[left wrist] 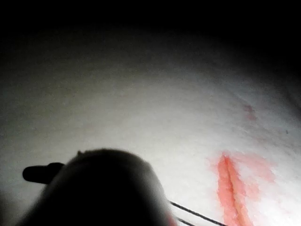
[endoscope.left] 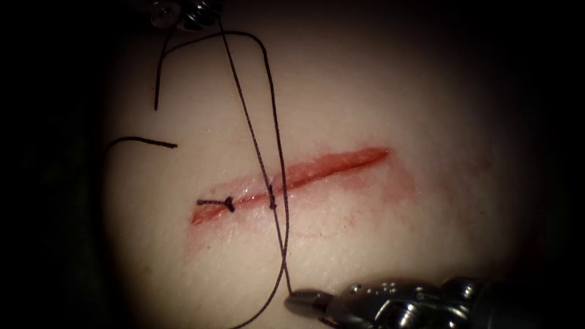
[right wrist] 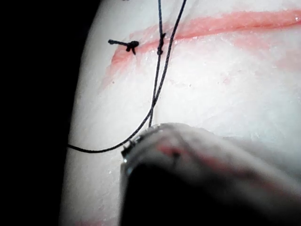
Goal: Wound Closure
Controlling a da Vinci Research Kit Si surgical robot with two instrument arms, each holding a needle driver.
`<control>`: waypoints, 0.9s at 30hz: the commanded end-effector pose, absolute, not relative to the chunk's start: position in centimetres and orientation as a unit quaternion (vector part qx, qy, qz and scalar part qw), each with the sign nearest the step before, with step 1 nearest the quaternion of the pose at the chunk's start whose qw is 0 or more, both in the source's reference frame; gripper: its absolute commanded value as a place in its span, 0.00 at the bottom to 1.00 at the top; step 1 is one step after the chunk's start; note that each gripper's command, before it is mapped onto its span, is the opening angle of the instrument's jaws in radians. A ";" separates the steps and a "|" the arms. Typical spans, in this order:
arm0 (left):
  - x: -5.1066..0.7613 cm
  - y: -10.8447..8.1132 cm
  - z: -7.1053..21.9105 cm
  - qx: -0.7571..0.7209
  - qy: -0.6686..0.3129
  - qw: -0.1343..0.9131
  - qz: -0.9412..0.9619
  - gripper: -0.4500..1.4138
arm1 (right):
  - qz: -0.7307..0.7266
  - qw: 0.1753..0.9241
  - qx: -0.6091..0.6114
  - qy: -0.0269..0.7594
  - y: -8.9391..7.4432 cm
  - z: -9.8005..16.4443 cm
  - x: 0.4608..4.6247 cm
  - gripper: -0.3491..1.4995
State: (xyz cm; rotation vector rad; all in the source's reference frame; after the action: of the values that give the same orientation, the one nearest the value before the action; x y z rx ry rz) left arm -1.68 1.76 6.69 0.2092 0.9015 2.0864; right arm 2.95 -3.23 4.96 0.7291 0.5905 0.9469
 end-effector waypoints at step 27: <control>-1.73 1.8 6.7 0.139 0.379 0.398 0.824 0.00 | 0.423 0.786 0.362 0.268 -3.5 5.0 2.92 0.00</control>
State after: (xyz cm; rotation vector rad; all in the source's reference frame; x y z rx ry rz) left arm -1.68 1.76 6.69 0.3552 0.9586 2.0857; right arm 2.84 -3.44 4.94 0.7821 0.5743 0.9124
